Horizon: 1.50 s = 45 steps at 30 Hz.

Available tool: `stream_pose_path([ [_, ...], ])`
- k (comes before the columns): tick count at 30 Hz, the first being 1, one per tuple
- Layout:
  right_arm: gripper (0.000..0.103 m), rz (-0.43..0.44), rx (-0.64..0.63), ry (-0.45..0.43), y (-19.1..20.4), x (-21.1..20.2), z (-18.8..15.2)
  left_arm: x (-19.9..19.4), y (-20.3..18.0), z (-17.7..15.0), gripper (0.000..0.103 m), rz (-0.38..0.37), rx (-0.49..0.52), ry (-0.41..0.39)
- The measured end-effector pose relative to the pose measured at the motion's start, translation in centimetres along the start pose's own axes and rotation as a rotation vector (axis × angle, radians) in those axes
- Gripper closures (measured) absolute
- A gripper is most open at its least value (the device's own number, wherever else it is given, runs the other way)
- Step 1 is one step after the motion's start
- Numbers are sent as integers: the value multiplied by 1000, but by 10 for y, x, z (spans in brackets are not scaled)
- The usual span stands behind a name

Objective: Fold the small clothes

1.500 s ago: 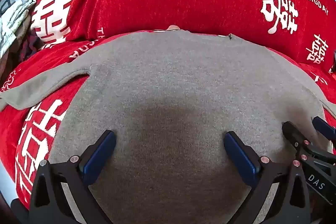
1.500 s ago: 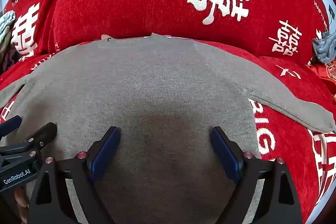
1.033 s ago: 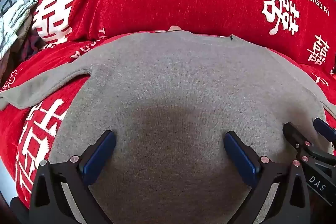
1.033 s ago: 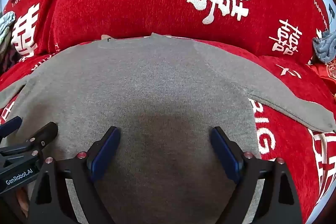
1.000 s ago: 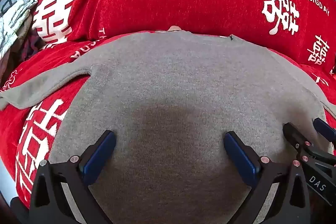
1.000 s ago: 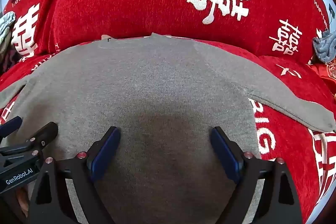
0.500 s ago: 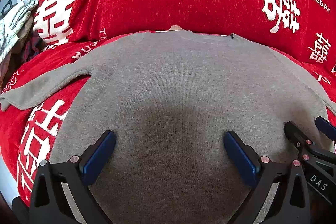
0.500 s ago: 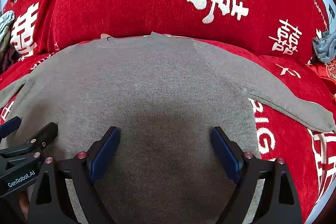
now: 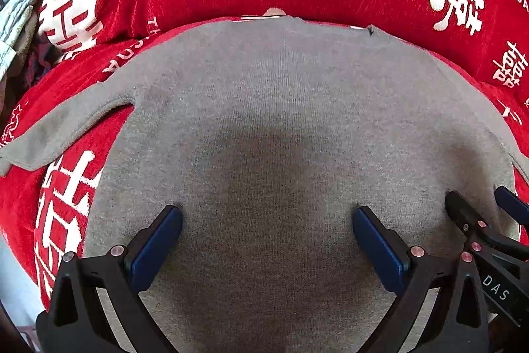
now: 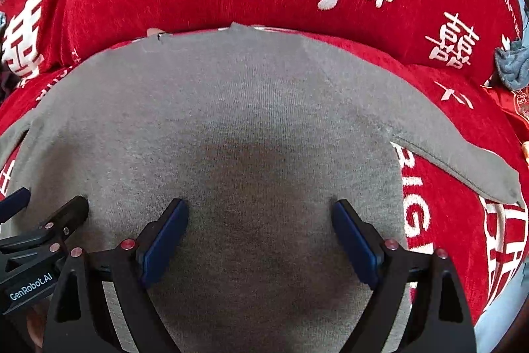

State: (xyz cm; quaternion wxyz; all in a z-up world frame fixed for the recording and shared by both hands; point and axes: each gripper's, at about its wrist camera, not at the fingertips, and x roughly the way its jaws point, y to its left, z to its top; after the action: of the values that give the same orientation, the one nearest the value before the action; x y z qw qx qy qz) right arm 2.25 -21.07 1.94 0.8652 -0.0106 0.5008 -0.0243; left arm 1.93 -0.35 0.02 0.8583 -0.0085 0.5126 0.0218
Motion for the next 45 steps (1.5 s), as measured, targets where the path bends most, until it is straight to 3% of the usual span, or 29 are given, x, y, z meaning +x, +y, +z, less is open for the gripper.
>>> stream_pose_path([
  [22, 12, 3, 4, 21, 0, 4, 0, -3, -2, 1, 0, 5, -1, -11],
  [28, 5, -11, 20, 26, -1, 7, -1, -3, -2, 2, 0, 3, -4, -10],
  [34, 4, -6, 12, 15, -2, 7, -3, -3, -1, 0, 0, 3, -6, -23],
  [41, 4, 0, 1, 18, -3, 1, 1, -5, 0, 7, 0, 3, -7, 18],
  [45, 4, 20, 19, -30, -11, -10, 8, -10, 0, 10, 0, 51, -12, -3],
])
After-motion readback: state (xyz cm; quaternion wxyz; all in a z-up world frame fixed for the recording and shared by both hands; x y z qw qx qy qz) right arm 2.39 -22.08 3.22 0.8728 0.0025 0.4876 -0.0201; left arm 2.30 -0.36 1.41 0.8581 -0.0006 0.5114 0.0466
